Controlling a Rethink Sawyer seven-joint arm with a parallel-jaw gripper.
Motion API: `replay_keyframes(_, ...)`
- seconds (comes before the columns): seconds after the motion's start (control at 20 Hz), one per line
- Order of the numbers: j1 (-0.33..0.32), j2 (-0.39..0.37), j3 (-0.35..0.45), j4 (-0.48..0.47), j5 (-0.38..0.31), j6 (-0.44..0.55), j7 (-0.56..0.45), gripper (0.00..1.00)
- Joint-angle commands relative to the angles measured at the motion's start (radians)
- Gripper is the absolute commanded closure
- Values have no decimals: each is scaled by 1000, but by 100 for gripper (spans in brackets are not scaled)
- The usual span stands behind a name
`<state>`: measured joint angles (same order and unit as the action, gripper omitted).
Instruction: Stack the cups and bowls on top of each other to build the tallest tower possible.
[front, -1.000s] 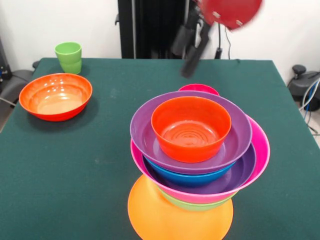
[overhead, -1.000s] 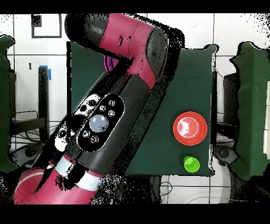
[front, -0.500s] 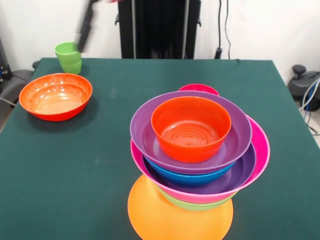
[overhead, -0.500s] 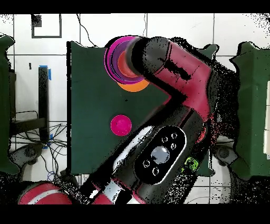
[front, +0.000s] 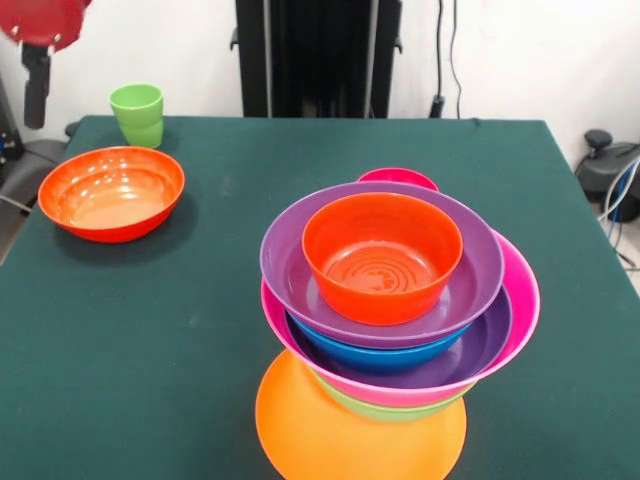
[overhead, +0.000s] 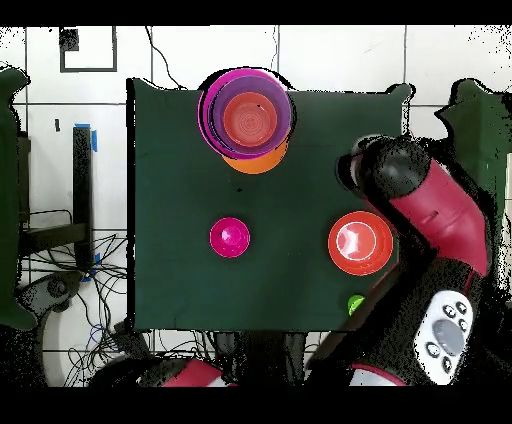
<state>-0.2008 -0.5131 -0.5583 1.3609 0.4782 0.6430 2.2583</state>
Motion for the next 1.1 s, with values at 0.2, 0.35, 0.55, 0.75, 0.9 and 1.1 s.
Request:
replay_keyframes(0.2,-71,-40,338,277,-154,-119,-233,0)
replay_keyframes(0.35,-79,-54,355,329,-170,-146,-181,0)
replay_keyframes(0.55,-105,-74,387,390,-200,-193,-144,0)
replay_keyframes(0.75,-134,-91,409,413,-233,-201,-145,0)
replay_keyframes(0.9,-149,-106,418,420,-256,-195,-143,0)
replay_keyframes(1.1,-162,-120,419,423,-296,-184,-137,0)
